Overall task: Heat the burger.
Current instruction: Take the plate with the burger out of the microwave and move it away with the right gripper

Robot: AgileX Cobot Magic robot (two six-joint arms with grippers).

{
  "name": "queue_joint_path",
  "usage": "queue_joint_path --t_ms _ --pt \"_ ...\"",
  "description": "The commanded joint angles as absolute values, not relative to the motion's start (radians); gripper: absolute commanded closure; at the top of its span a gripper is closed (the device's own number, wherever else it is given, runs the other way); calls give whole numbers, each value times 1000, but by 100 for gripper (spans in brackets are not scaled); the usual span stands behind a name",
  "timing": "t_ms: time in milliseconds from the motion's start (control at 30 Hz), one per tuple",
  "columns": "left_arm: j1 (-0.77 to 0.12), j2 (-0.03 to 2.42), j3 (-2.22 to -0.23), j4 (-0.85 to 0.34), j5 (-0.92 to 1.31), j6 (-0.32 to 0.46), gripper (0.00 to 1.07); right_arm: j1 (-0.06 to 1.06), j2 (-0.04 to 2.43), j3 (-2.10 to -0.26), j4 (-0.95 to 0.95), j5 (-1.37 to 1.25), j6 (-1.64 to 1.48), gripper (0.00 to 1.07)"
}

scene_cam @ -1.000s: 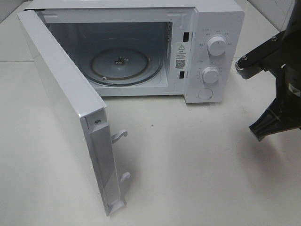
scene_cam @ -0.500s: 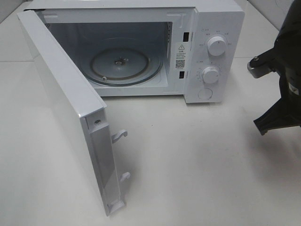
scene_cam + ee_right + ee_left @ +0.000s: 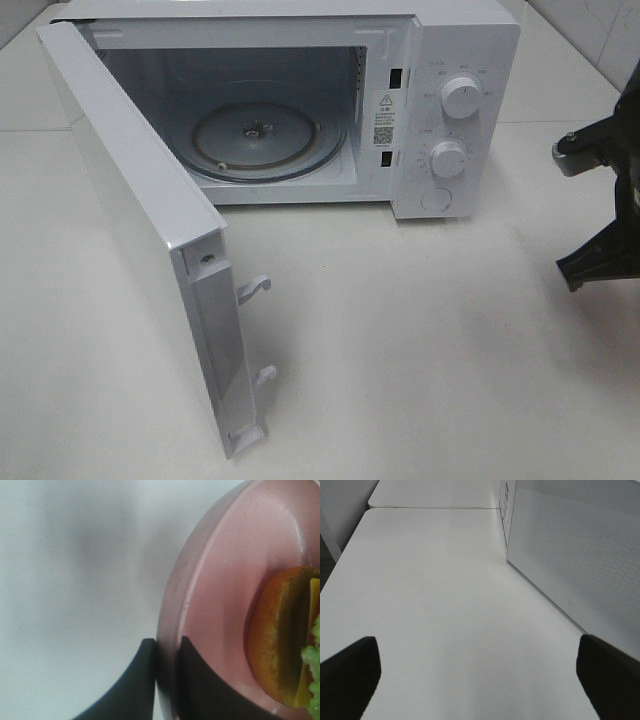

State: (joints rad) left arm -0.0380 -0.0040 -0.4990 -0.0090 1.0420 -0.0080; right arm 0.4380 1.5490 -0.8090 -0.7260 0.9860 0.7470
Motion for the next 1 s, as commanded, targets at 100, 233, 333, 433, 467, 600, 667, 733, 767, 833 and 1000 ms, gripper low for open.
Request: queue_joint_path --t_ms 100,233,333,433,467,600,667,733,767,833,1000 --pt "-32 -26 -497 -6 1037 -8 4 420 1584 -759 -786 987 775 101" --pt "-32 -26 -497 -6 1037 -8 4 420 1633 -740 -795 972 797 101" --pt "-32 -26 -497 -6 1037 -8 4 420 1672 -733 -820 939 847 100" --pt "-32 -26 -497 -6 1037 -8 4 420 1688 -732 -838 929 873 100" --pt "-32 -26 -497 -6 1037 -8 4 420 1697 -732 -846 924 882 100" --pt "-32 -26 -497 -6 1037 -8 4 420 1732 -732 -877 913 910 100" --pt "-32 -26 -497 -6 1037 -8 4 420 1747 -732 -894 907 930 100" --pt "-32 -26 -497 -6 1037 -8 4 420 1766 -732 -906 900 950 100" --pt "-32 -26 -497 -6 1037 -8 4 420 1766 -732 -906 900 950 100" --pt "-32 -26 -497 -6 1037 -8 4 420 1789 -732 -908 886 965 99" --pt "-32 -26 -497 -6 1037 -8 4 420 1822 -732 -926 878 1014 98"
